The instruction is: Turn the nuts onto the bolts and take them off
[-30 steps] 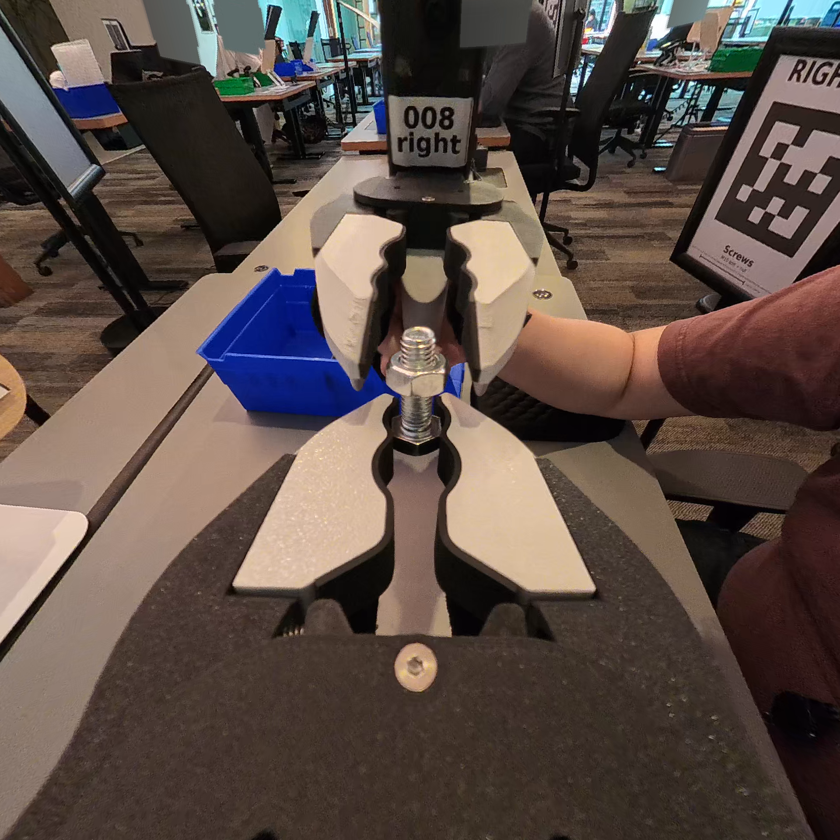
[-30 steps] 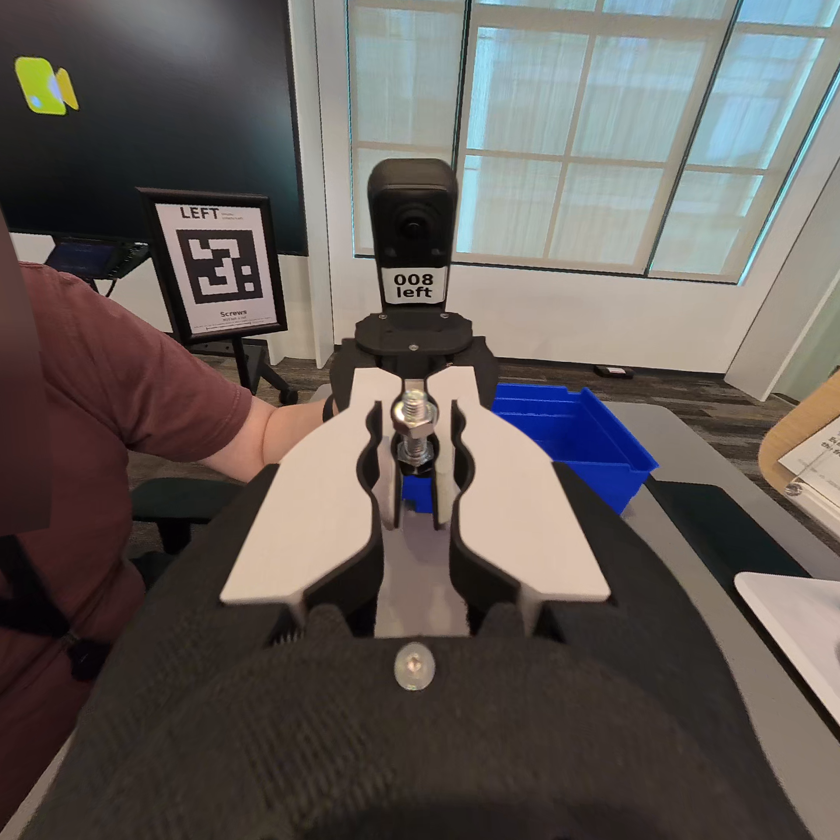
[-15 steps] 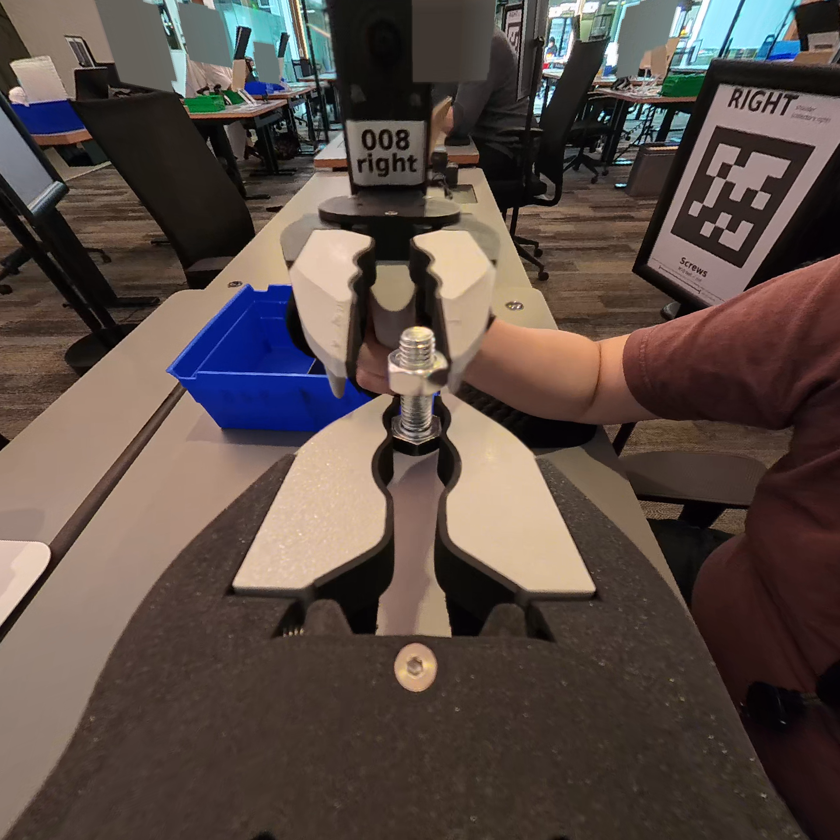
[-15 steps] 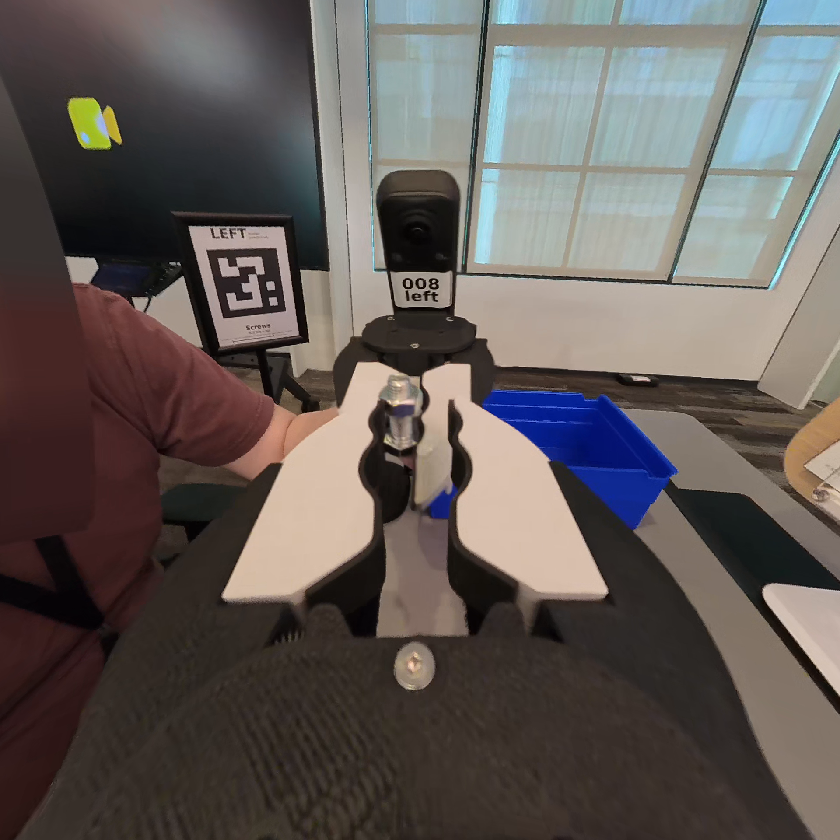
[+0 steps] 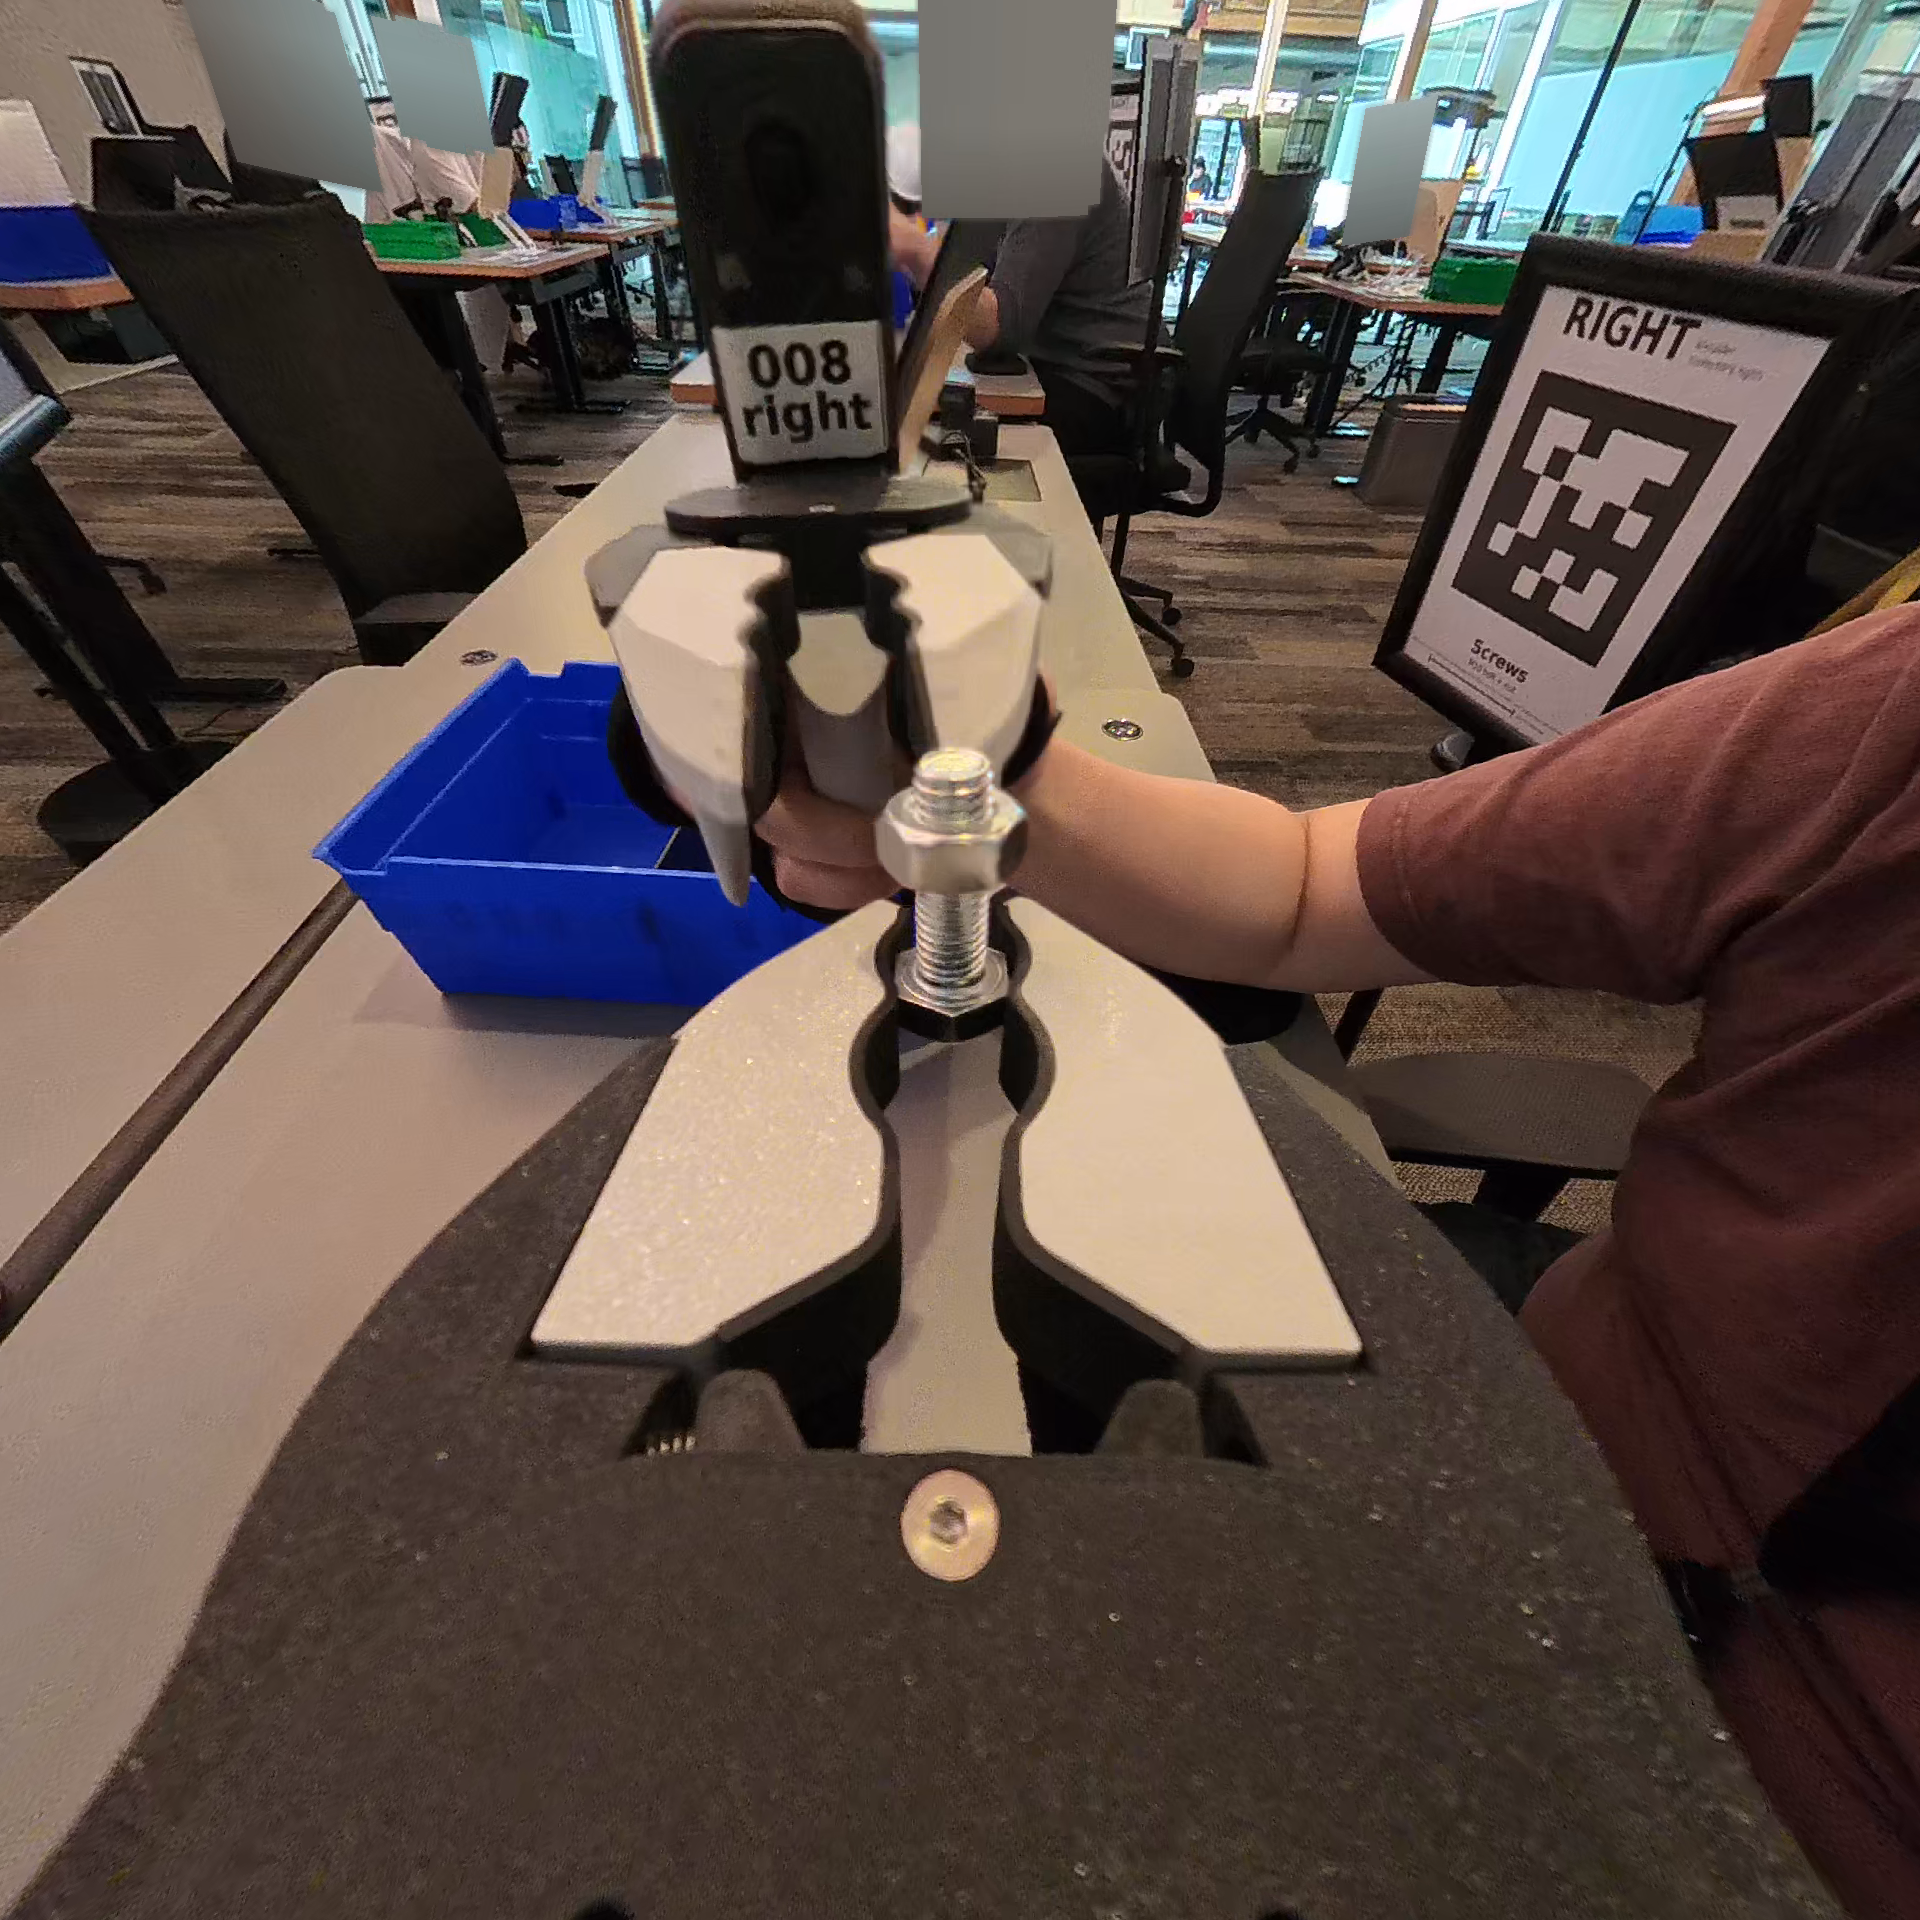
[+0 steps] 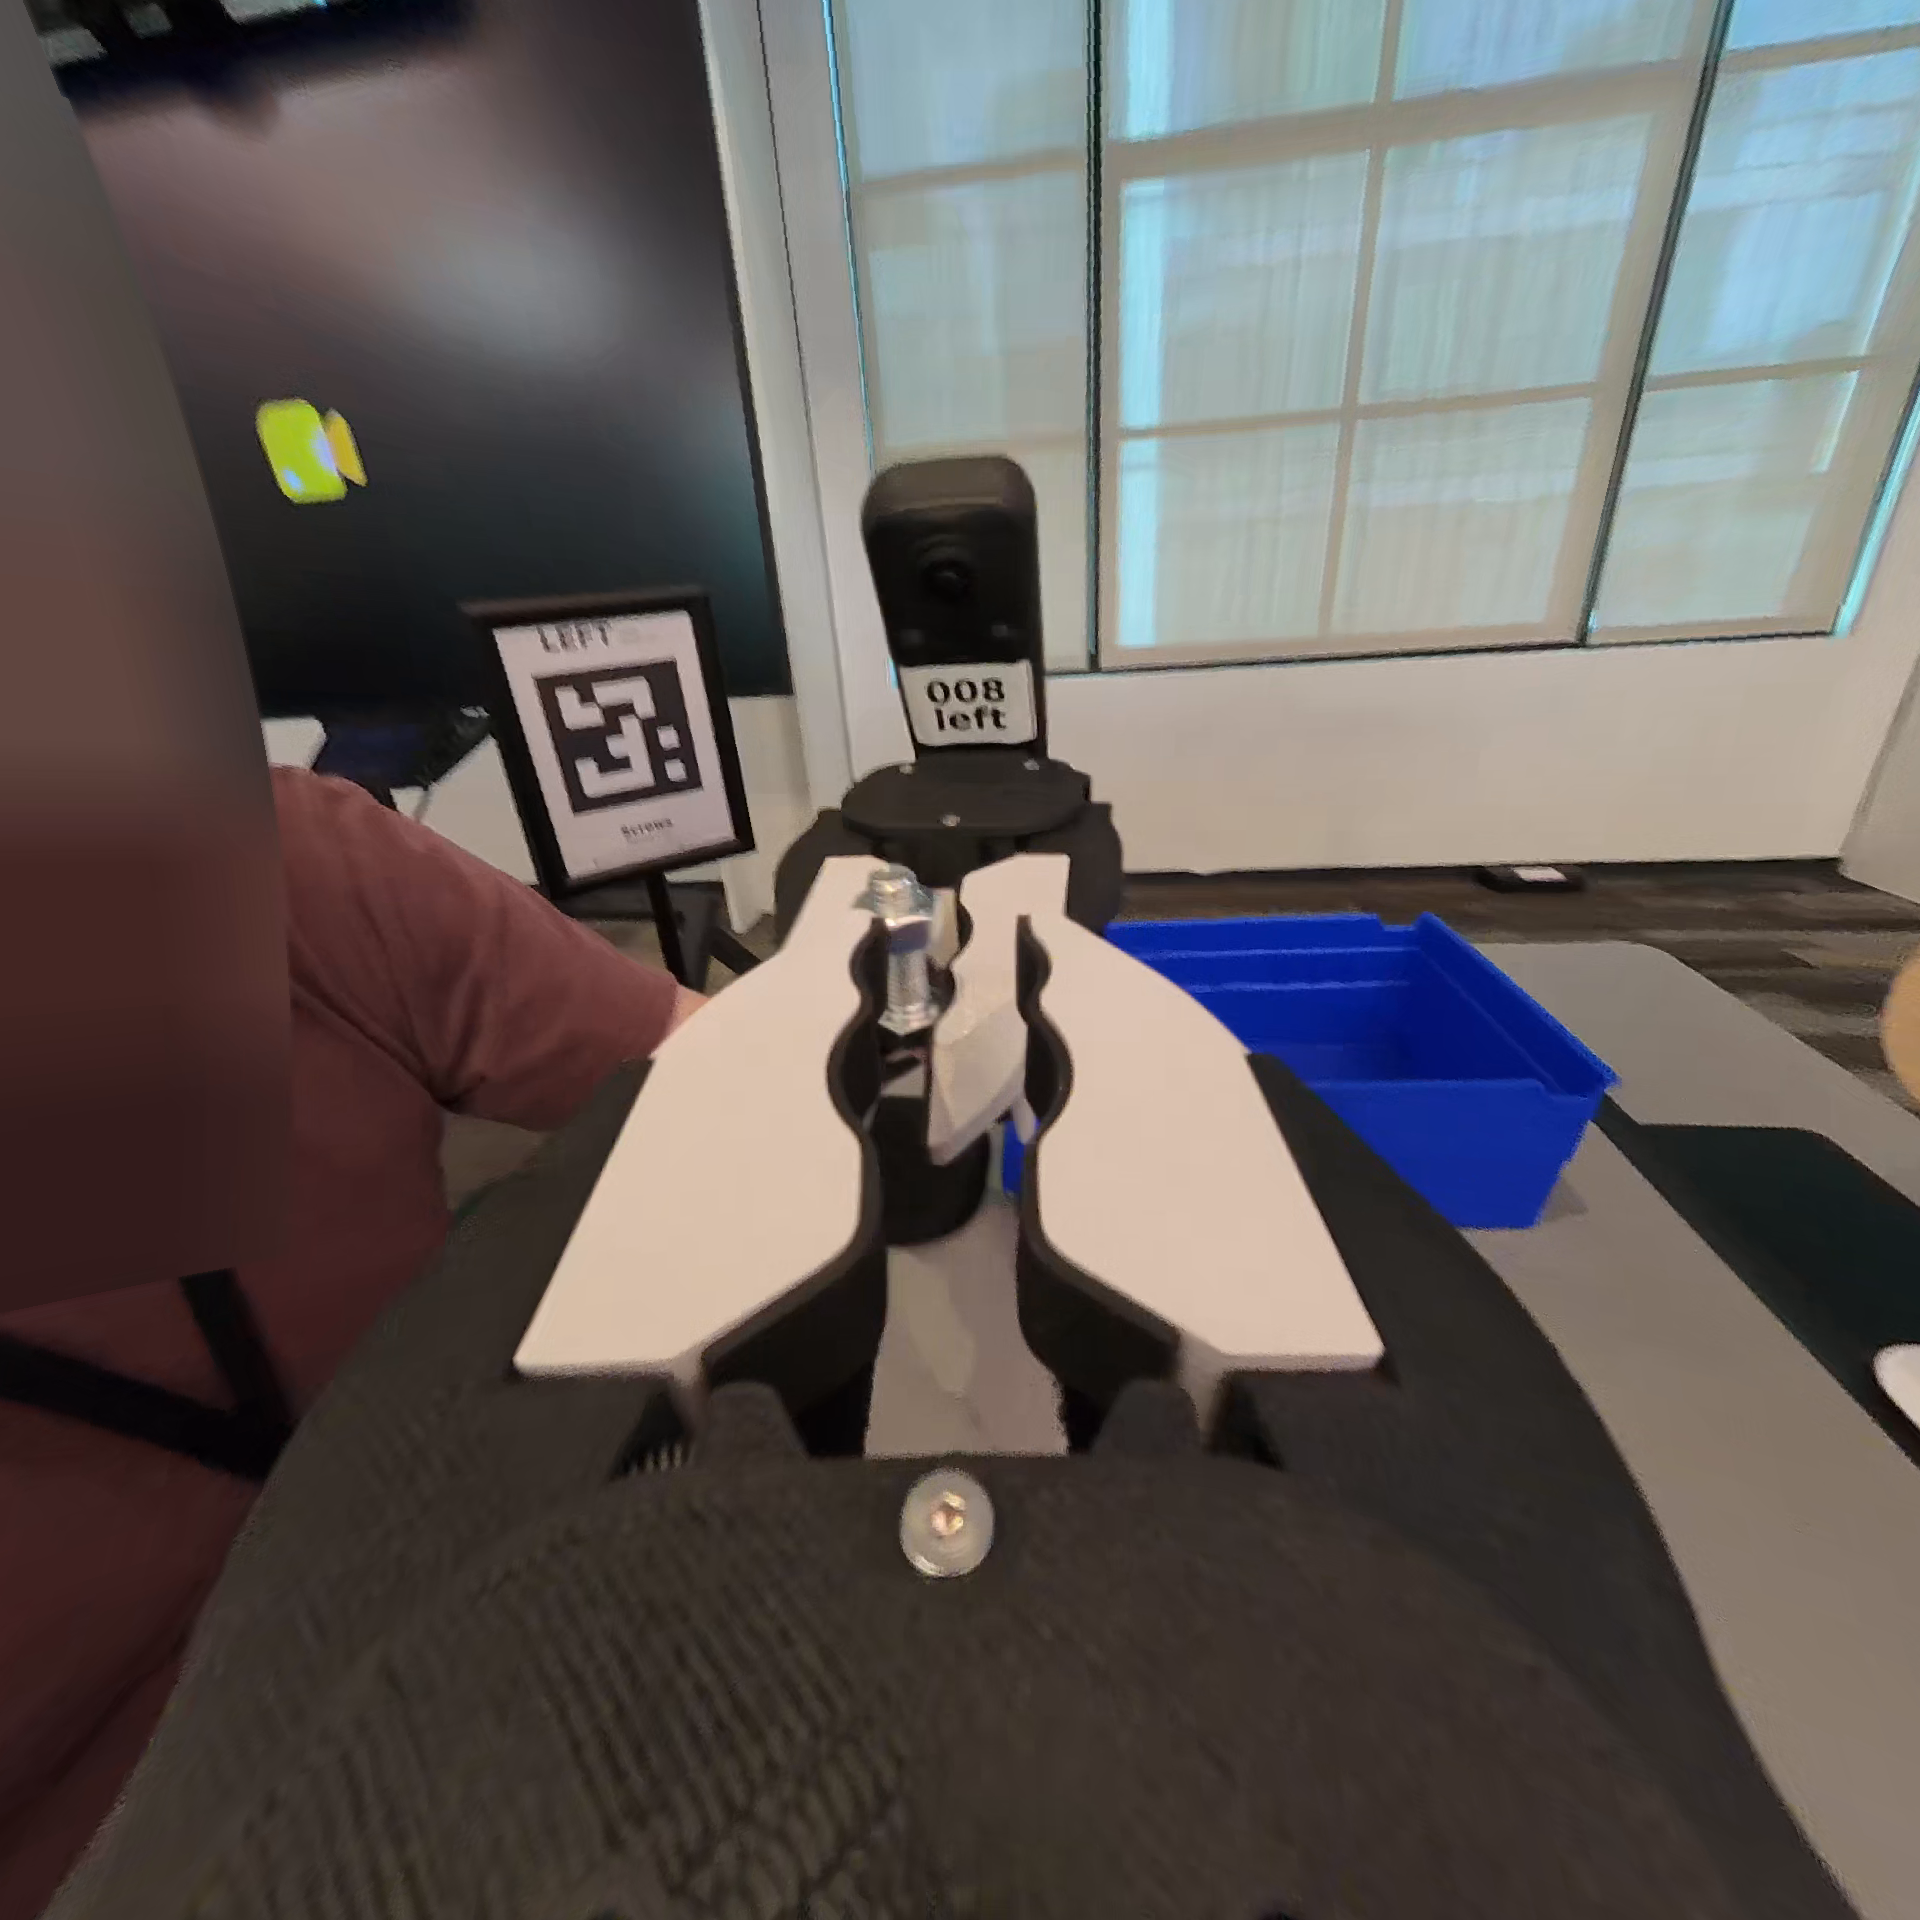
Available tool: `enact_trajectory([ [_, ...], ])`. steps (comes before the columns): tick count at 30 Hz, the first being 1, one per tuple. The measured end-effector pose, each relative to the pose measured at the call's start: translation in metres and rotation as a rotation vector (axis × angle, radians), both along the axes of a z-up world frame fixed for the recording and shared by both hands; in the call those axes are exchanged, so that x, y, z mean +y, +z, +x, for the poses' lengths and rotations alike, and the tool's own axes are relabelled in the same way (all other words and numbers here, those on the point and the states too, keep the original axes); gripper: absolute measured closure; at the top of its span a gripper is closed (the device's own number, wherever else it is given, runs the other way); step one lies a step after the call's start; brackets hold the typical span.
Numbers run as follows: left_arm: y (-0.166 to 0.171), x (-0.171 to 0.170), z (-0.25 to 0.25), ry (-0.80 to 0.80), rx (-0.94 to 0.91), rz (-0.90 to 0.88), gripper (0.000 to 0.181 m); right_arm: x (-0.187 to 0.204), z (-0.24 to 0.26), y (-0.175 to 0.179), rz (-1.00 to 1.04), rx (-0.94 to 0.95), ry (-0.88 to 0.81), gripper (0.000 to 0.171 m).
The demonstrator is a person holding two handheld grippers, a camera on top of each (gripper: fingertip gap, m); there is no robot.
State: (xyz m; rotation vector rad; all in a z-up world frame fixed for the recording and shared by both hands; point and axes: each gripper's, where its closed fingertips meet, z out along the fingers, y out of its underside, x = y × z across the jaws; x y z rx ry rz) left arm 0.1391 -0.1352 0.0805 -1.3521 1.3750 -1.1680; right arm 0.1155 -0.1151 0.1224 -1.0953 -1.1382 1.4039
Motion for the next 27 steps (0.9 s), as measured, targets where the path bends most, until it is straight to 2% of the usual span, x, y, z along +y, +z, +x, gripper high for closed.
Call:
enact_trajectory([
  [3, -0.002, 0.002, 0.0, 0.016, 0.013, 0.012, 0.167, -0.011, -0.002, 0.004, 0.007, 0.007, 0.043, 0.145],
  [8, -0.002, -0.005, 0.004, -0.024, 0.005, -0.007, 0.167, -0.012, -0.013, -0.005, 0.077, -0.063, -0.013, 0.141],
  [12, 0.003, -0.004, 0.0, -0.016, -0.009, -0.007, 0.167, -0.001, -0.002, -0.002, -0.011, -0.013, 0.009, 0.149],
  [18, 0.002, -0.002, 0.0, -0.014, -0.005, -0.014, 0.167, -0.015, -0.011, 0.0, 0.022, -0.028, 0.028, 0.145],
  [21, 0.0, -0.004, 0.002, -0.018, 0.002, -0.011, 0.167, -0.009, -0.009, -0.003, 0.017, -0.036, 0.011, 0.141],
  [24, 0.003, -0.005, -0.001, -0.029, -0.011, -0.022, 0.167, 0.007, 0.003, 0.0, -0.048, 0.007, -0.018, 0.15],
  [27, 0.002, 0.0, -0.001, 0.003, -0.001, -0.013, 0.167, -0.008, 0.0, 0.007, -0.042, 0.023, 0.045, 0.145],
])
